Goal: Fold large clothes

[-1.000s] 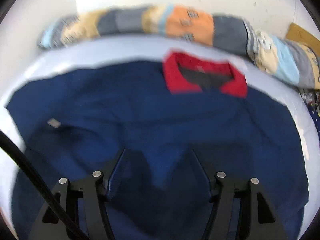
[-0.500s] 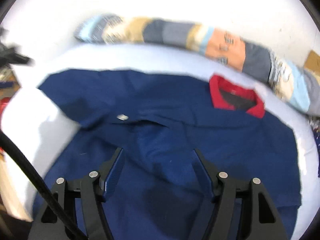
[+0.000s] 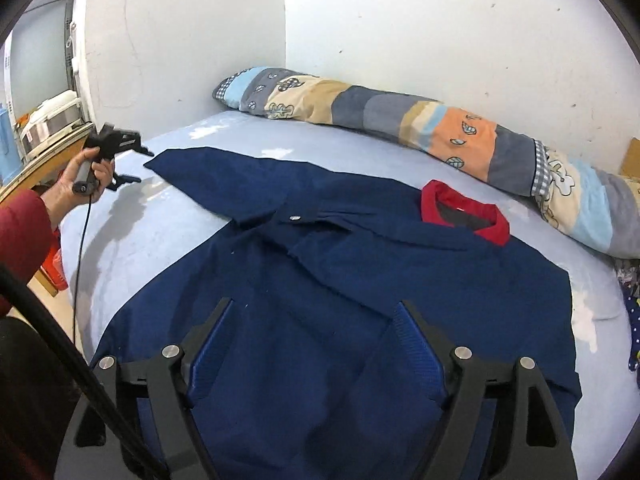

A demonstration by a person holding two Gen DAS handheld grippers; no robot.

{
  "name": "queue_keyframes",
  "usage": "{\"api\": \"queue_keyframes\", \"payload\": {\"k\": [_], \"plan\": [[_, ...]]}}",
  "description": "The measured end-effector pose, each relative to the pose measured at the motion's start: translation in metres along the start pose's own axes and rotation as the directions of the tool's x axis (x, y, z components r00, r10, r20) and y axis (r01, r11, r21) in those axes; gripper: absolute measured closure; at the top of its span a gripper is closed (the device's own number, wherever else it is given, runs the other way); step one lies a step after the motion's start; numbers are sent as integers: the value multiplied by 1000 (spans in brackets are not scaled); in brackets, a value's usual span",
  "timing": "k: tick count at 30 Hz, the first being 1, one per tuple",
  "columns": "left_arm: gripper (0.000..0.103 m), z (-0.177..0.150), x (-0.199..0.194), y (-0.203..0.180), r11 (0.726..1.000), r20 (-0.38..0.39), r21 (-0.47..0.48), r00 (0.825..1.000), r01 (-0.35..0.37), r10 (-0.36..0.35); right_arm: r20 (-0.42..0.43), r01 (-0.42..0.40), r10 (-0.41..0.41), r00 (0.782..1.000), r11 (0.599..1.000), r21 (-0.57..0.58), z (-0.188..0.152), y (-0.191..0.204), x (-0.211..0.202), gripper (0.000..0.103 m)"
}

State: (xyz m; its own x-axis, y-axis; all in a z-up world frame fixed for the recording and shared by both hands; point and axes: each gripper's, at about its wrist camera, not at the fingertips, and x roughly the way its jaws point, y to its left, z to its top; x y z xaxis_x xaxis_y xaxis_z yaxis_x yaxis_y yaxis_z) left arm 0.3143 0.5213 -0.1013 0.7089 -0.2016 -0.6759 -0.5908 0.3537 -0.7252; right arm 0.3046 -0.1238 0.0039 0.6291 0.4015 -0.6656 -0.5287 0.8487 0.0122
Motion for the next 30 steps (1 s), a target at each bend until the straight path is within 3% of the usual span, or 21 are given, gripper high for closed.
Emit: {"api": "queue_keyframes", "payload": {"k": [3,6,12,16,23,30], "plan": [[52,13,17,6,1000,15,-11,1000,28,-28,6,-23,23,1000,999,36,3,-6,5,19],[71,25,35,5,999,27,6,999,36,-37,8,-40,40,999,997,59,5,-9,12,19],[79,54,62,5,992,98,-45,989,117,-112,25,-46,44,999,996,75,5,-12,14,19],[99,55,70,-15,994,120,-5,986,113,-112,33,-11,8,999,995,96,6,-20,10,19],[100,32,24,-72,974,185,178,967,141,-174,101,22,-40,994,984,176,9,-41,-19,19],[100,-22,-12,-151,919,132,362,968,155,-215,135,86,-119,984,970,227,13,-59,-43,19]]}}
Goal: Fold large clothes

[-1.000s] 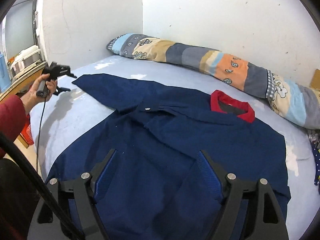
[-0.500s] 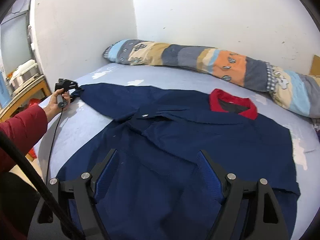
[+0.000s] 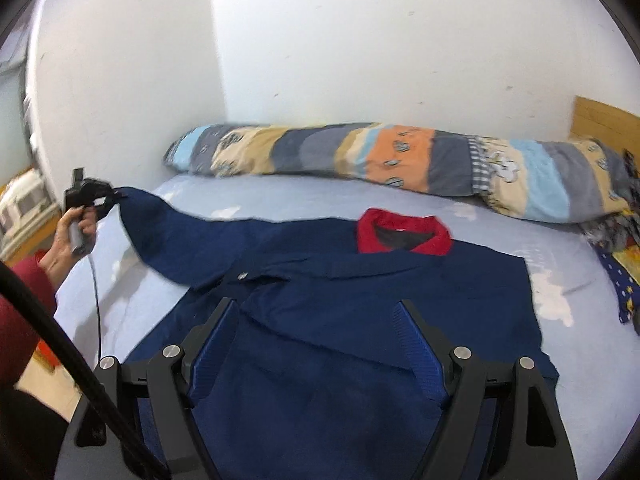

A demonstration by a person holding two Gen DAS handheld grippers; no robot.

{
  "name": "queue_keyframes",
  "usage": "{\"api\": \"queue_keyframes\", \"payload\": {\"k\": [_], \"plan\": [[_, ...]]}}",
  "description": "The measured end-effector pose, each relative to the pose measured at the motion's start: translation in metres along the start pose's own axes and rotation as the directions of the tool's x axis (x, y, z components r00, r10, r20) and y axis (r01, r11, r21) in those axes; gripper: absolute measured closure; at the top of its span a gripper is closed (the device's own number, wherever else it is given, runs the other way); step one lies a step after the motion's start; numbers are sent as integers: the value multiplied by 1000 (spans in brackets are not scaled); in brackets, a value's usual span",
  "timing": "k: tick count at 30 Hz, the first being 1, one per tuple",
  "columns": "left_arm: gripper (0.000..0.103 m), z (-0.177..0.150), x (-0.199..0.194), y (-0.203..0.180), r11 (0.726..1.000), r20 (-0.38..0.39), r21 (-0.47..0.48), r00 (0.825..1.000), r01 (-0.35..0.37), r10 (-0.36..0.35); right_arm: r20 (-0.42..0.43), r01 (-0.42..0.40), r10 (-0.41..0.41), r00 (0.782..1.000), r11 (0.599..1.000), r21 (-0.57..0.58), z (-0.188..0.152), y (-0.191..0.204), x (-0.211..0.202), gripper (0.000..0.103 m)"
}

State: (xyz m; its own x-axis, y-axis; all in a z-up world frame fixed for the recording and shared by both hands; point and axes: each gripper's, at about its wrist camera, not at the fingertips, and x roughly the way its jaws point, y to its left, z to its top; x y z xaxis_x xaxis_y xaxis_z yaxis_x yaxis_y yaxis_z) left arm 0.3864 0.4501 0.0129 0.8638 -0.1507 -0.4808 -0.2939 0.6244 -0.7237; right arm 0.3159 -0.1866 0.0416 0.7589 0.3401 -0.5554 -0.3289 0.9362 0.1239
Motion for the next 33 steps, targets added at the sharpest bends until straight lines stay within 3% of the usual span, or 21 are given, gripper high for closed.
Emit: {"api": "queue_keyframes", "payload": {"k": [4,7,11,15,20,26,29,31,33], "plan": [[100,-31,-8,-77,991,-59,120,997,58,-52,-4,147,-147,989,989,18,9,-25,-4,19],[100,-64,-6,-135,972,-108,211,990,108,-87,-44,273,-272,961,962,22,8,-48,0,19],[100,-116,11,-198,947,-184,279,976,162,-113,-63,301,-296,953,950,84,5,-78,-8,19],[100,-177,27,-245,924,-278,314,952,217,-129,-13,345,-346,938,931,119,9,-94,-31,19],[100,-262,50,-309,890,-403,340,902,303,-153,25,371,-383,923,908,194,16,-121,-59,19],[100,-381,69,-409,821,-531,387,829,420,-174,47,405,-431,901,876,262,14,-147,-85,19],[100,-440,84,-440,797,-564,437,817,417,-118,69,415,-453,889,860,298,11,-160,-101,19],[98,-485,102,-449,778,-556,509,831,368,-30,70,411,-453,889,856,313,9,-166,-106,19],[93,-529,124,-442,776,-567,546,821,316,64,65,407,-449,891,854,325,7,-171,-109,19]]}}
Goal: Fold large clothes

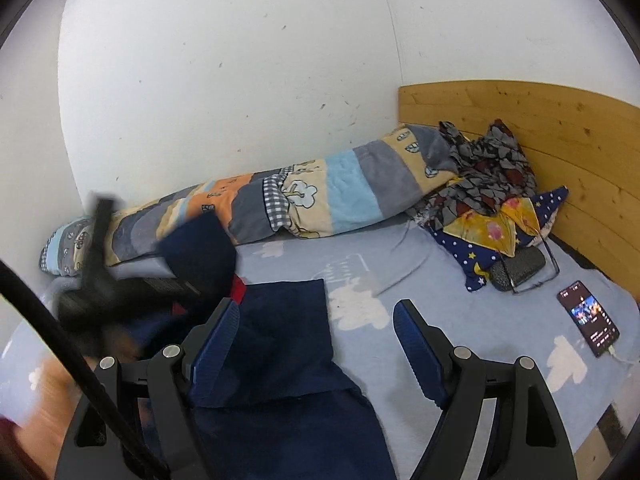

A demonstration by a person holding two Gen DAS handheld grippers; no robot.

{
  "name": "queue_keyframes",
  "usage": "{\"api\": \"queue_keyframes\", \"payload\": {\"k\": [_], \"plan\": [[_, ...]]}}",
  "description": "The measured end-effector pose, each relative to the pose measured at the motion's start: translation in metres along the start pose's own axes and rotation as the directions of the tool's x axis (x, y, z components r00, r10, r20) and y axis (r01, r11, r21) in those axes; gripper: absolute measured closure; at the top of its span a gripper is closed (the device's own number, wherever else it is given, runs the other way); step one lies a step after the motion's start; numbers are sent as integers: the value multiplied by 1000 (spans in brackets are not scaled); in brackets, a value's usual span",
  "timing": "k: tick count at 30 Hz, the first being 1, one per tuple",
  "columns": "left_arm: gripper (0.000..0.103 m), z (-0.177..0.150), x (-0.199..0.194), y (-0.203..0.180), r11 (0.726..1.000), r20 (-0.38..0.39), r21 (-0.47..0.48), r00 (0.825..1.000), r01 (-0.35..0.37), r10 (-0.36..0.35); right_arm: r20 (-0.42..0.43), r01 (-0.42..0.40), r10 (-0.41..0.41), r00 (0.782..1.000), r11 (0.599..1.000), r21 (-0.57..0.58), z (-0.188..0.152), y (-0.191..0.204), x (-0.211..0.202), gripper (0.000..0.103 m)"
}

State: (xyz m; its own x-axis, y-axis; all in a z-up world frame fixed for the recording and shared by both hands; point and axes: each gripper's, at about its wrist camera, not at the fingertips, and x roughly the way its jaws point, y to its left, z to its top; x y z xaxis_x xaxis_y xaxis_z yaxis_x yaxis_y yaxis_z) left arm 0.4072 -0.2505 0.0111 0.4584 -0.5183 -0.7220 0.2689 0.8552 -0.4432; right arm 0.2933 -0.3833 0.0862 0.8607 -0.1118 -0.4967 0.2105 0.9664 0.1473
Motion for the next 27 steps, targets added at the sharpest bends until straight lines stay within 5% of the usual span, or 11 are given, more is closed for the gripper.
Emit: {"api": "queue_keyframes", "payload": {"k": [2,4,7,10,12,16,18,19,25,27], "plan": [[83,-17,27,5,998,-55,7,997,-59,59,-1,4,-4,1000,1000,3,1,-4,0,19],[54,-35,56,7,989,-125,36,982,-142,145,-3,4,-4,1000,1000,-1,1,-6,1,19],[53,-52,54,21,987,-152,66,976,-146,154,-2,23,-23,1000,1000,-2,-1,-10,2,19],[40,-50,19,28,989,-88,96,988,-115,124,-16,35,-35,999,999,11,-2,-15,10,19],[31,-44,-12,39,973,2,154,985,-173,175,-43,29,-29,999,1000,7,-5,-14,20,19],[30,-34,-44,81,929,96,171,944,-329,317,-93,27,-32,995,998,-50,-17,5,55,19],[30,-32,-47,109,885,112,163,899,-436,423,-118,20,-32,992,995,-99,-24,19,78,19],[30,-33,-49,129,861,110,144,873,-487,476,-140,12,-30,990,992,-122,-28,27,93,19],[29,-49,-38,221,792,-22,45,792,-609,610,-315,-18,-54,948,975,-222,-60,66,171,29],[22,-54,-38,236,802,-13,38,802,-596,597,-391,-35,-55,919,975,-218,-76,69,189,29]]}}
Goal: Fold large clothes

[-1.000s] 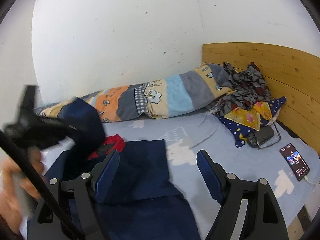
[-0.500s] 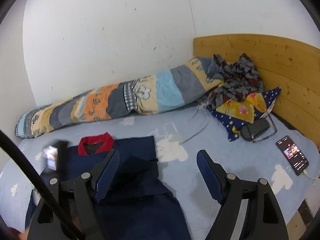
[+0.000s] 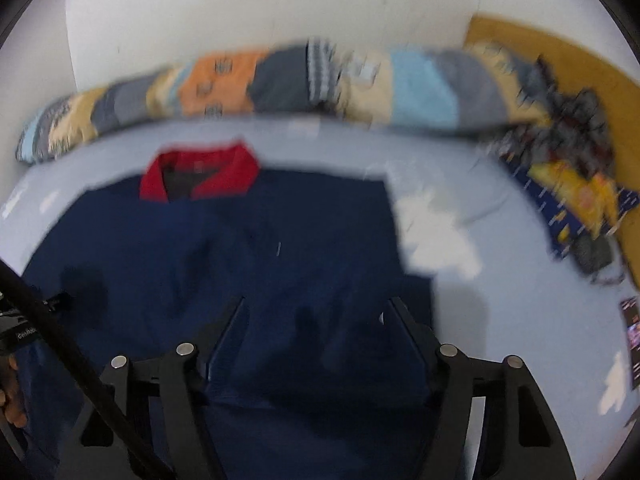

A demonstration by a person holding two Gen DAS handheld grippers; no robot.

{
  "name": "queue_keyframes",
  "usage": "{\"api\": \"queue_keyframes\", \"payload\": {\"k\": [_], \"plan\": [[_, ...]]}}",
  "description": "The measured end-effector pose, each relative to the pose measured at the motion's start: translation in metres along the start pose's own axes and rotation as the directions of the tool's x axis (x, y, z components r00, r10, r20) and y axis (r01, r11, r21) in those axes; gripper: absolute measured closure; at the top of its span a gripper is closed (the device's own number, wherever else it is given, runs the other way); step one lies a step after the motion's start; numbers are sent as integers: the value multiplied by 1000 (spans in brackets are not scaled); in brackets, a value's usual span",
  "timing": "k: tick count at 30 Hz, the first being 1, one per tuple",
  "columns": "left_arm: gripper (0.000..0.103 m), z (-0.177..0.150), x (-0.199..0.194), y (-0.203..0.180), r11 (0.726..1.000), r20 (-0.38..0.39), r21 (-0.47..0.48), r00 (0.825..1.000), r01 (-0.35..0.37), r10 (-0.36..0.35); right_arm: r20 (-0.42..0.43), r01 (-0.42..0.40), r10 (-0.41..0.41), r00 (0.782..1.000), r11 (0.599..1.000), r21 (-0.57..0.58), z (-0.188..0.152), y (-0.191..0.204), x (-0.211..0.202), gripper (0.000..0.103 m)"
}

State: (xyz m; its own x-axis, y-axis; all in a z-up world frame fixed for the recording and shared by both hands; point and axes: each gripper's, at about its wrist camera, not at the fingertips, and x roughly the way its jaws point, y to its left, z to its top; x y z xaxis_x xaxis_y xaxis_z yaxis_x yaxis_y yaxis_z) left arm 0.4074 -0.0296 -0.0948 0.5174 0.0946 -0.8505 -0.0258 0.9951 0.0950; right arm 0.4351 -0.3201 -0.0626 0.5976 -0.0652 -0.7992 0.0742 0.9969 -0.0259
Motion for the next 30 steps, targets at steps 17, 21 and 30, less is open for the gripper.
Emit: {"api": "queue_keyframes", "payload": {"k": [17,21,30], "plan": [[22,-1,-26,6,997,114,27,991,-70,66,-50,-102,100,994,994,-36,-20,25,0,30],[21,-12,-2,15,998,41,2,997,-64,63,-174,-125,109,979,989,-85,-35,38,28,30],[21,-29,-40,9,998,65,32,996,-60,58,-144,-156,137,980,979,-132,-40,63,-2,29]]}}
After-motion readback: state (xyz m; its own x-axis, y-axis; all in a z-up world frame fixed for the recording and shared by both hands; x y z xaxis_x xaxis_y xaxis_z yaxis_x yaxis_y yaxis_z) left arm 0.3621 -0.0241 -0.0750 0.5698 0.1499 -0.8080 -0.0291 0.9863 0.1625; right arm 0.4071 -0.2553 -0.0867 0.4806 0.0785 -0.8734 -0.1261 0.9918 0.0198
